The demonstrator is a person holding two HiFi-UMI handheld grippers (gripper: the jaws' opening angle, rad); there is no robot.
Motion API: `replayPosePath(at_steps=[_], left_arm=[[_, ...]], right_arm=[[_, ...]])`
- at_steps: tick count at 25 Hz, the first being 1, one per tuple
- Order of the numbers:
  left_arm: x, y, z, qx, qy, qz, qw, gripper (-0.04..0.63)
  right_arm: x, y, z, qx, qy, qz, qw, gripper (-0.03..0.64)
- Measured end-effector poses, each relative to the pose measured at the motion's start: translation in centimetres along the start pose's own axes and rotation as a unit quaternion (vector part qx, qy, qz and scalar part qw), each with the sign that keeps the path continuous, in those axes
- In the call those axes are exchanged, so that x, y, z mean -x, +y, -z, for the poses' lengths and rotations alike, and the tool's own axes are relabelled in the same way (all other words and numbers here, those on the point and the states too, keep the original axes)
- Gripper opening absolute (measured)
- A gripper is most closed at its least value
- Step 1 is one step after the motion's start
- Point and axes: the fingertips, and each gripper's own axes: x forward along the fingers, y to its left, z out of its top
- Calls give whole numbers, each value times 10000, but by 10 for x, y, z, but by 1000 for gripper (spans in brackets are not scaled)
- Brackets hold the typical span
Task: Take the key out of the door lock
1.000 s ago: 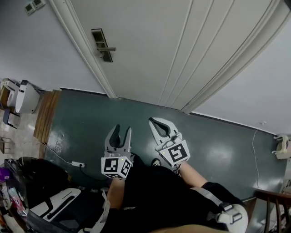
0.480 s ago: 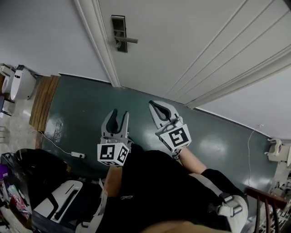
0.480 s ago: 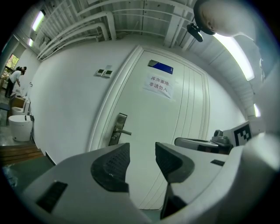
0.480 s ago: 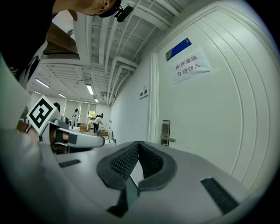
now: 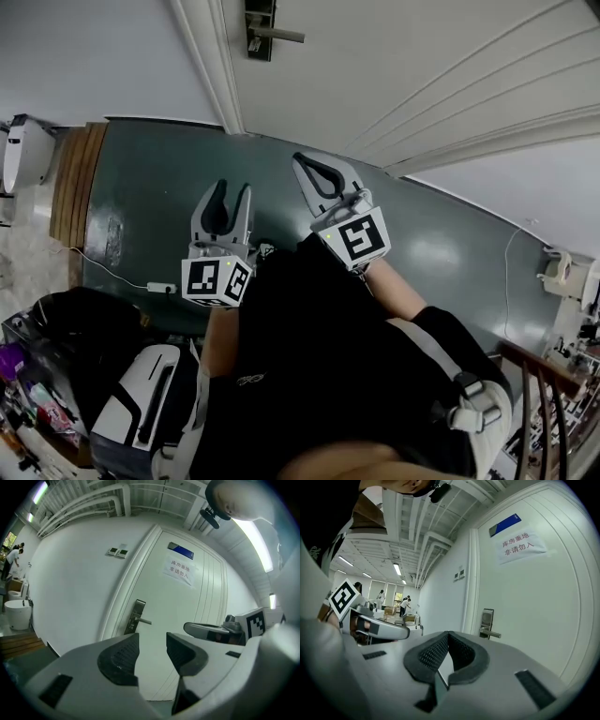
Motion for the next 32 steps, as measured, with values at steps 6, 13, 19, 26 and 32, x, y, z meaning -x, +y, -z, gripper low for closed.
replayPosePath(at_steps=[6, 13, 19, 26, 32], left_arm=[[-23, 15, 4, 143, 121, 158, 9997, 187], [-96, 31, -6, 22, 195, 283, 9994, 187], [-154, 40, -25, 90, 297, 481, 9984, 187], [-204, 49, -19, 239, 636, 541, 9962, 187], [-236, 58, -17, 532, 764, 489, 9945, 187]], right_arm=[[-24, -10, 11, -124, 147, 92, 9998, 8], [-72, -70, 8, -321, -115, 152, 9993, 8], [-115, -115, 2, -431, -209, 145, 9987, 9], [-148, -146, 9, -588, -188, 70, 9981, 9], [-164, -168, 13, -687, -210, -59, 9974, 8]])
